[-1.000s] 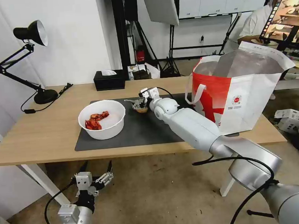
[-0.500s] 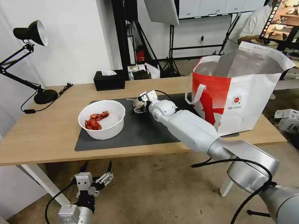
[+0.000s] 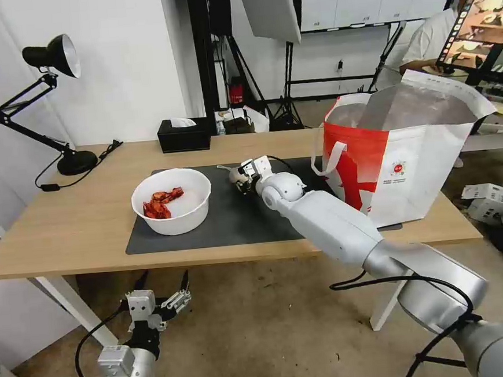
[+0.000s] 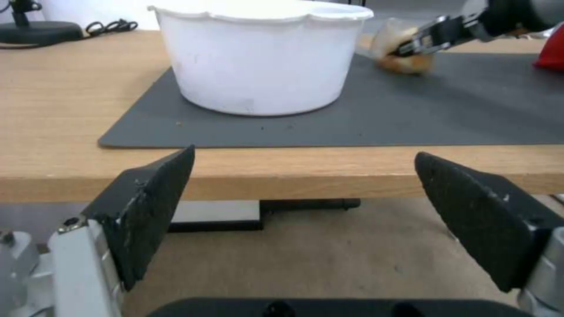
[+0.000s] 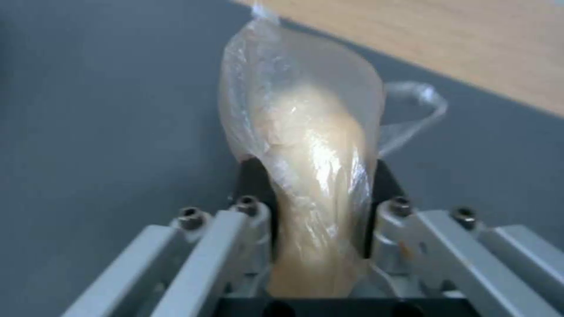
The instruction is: Pick up the trash from the table and place it into the takeout bag.
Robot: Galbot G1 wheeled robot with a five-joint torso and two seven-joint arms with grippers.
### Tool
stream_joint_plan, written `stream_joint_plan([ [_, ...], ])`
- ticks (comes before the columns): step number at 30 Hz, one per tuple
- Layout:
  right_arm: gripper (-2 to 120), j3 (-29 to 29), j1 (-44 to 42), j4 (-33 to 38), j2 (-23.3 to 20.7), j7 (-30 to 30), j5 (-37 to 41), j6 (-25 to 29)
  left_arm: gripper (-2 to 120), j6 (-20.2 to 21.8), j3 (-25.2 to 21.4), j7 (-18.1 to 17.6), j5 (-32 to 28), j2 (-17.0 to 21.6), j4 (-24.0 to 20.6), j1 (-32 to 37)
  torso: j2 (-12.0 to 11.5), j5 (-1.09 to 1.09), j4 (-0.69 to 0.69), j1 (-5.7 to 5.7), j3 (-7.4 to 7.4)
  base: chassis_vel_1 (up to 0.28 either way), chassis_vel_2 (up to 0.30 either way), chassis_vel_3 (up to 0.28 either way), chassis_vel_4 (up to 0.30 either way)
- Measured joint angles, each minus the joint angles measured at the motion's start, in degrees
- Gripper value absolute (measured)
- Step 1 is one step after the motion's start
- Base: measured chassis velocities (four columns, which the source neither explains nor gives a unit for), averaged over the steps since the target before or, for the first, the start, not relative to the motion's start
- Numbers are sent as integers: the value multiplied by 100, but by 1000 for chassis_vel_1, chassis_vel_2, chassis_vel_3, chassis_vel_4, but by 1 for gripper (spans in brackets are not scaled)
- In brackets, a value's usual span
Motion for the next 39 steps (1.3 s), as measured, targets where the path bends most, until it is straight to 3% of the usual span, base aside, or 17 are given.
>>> stream_joint_plan([
  [6,7,130,-388,1503,-806,424,-445,848,100,-3,-12,-1,13,-10,-49,57,0,1,-1,0,0,0,0,0,0],
  [16,7,843,-908,3393,-1805,1098,-471,1311,100,-8,50,-3,114,-35,-111,103,0,2,0,0,0,0,0,0,0],
  [19,7,1232,-901,3974,-2456,1491,-233,1307,100,-6,68,-2,145,-29,-155,129,0,2,-1,-1,0,0,0,0,0],
  [26,6,1794,-759,4277,-3288,2126,241,632,100,7,117,0,187,6,-243,145,0,1,-2,-1,-1,0,0,0,0],
  [31,6,2026,-778,4221,-3686,2161,696,377,100,22,178,17,198,16,-295,121,0,1,-2,0,-1,0,0,0,0],
  [39,6,2028,-849,4149,-3852,2026,875,242,100,39,176,25,199,53,-383,109,0,0,0,0,0,0,0,0,0],
])
